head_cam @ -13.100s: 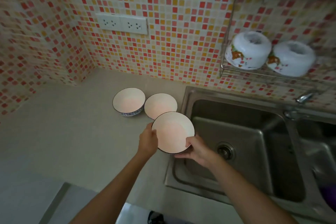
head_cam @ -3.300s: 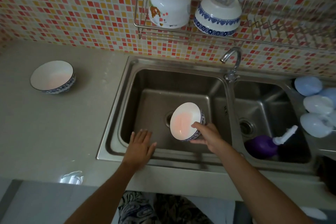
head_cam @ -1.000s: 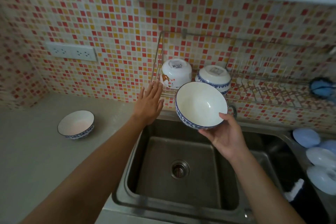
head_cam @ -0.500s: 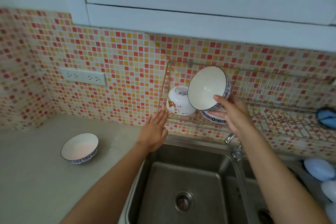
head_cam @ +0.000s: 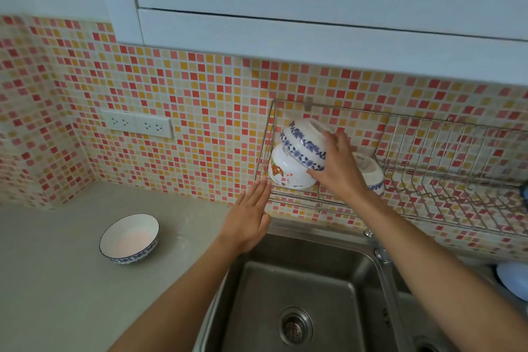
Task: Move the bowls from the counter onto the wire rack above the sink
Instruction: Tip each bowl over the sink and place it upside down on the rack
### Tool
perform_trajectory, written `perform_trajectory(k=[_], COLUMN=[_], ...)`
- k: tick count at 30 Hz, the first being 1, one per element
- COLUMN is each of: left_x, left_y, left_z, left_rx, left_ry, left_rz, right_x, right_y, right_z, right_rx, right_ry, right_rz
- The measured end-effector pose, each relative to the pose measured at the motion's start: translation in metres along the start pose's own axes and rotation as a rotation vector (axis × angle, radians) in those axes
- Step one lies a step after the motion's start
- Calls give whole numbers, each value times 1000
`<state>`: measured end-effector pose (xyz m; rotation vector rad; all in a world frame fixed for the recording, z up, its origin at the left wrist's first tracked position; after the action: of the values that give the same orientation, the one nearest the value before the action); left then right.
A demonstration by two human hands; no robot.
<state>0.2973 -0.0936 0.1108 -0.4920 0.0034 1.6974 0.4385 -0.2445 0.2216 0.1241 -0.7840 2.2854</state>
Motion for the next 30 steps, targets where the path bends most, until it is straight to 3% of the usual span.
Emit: perform_trajectory(k=[6,13,30], left_x=[-1,-2,-1], left_y=[0,1,0], left_z=[-1,0,-6], left_rx=[-8,-10,-43], left_ry=[16,23,23], left_rz=[-3,-2,10], right_x=[-1,-1,-12], right_y=[-3,-4,-8], right_z=[-26,-40,-50], right_rx=[84,204,267], right_ry=[283,417,285], right_rz=[88,205,216])
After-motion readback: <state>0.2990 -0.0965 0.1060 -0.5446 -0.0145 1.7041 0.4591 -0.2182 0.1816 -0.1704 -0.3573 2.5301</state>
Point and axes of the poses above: each hand's wrist, its own y-axis away from the middle knuckle, its own z-axis out of the back of the hand, x = y × z, the point moved 3 cm from there along -y, towards the middle knuckle, and after that the axes turned 2 degrees about z, right-handed, at the moved point
